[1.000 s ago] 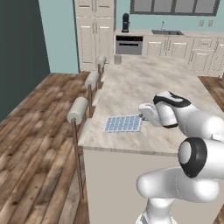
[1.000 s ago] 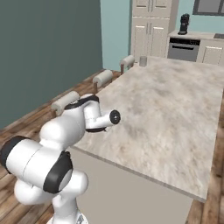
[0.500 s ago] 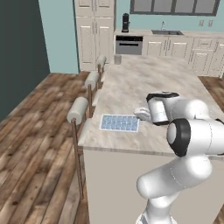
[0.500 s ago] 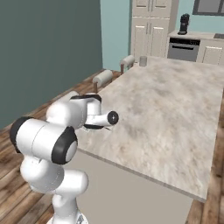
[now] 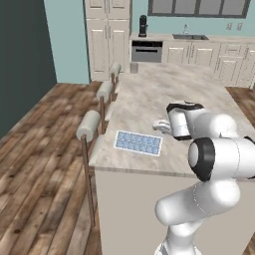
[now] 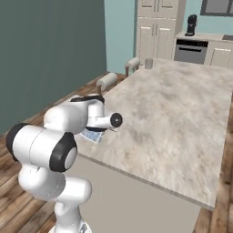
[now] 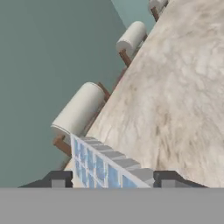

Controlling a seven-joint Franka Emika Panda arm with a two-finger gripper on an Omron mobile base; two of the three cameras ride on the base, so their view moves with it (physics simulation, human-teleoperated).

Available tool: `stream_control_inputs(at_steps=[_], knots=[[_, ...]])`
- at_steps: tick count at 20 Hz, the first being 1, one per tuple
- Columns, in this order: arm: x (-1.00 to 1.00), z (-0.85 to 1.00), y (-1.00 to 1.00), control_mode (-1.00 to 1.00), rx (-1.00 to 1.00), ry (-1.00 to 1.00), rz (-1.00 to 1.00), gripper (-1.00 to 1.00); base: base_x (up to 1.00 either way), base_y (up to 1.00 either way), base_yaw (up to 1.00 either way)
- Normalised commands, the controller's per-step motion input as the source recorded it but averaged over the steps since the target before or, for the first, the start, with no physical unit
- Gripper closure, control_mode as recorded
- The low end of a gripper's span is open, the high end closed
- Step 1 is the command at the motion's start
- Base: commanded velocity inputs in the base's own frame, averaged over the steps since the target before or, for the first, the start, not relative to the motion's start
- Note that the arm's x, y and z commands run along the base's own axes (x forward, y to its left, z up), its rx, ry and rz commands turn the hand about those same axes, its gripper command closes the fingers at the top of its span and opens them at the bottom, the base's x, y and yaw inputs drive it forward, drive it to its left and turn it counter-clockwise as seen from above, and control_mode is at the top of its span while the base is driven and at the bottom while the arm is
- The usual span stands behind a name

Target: Open the freezer door, pick up the ice cube tray from the freezer, and place it on the dining counter.

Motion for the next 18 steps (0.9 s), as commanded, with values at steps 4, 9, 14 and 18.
stream_control_inputs(at_steps=[4, 9, 14, 18], knots=[[0.01, 1.0, 0.0, -1.0, -0.01, 0.02, 0.0, -1.0, 0.0, 0.0, 0.0], [-0.3, 1.0, 0.75, -1.0, -0.27, 0.0, 0.02, -1.0, 0.0, 0.0, 0.0], [-0.76, 0.86, 1.0, -1.0, -0.44, 0.0, 0.09, -1.0, 0.0, 0.0, 0.0], [-0.65, 0.98, 1.0, -1.0, -0.4, 0.0, 0.06, -1.0, 0.0, 0.0, 0.0]])
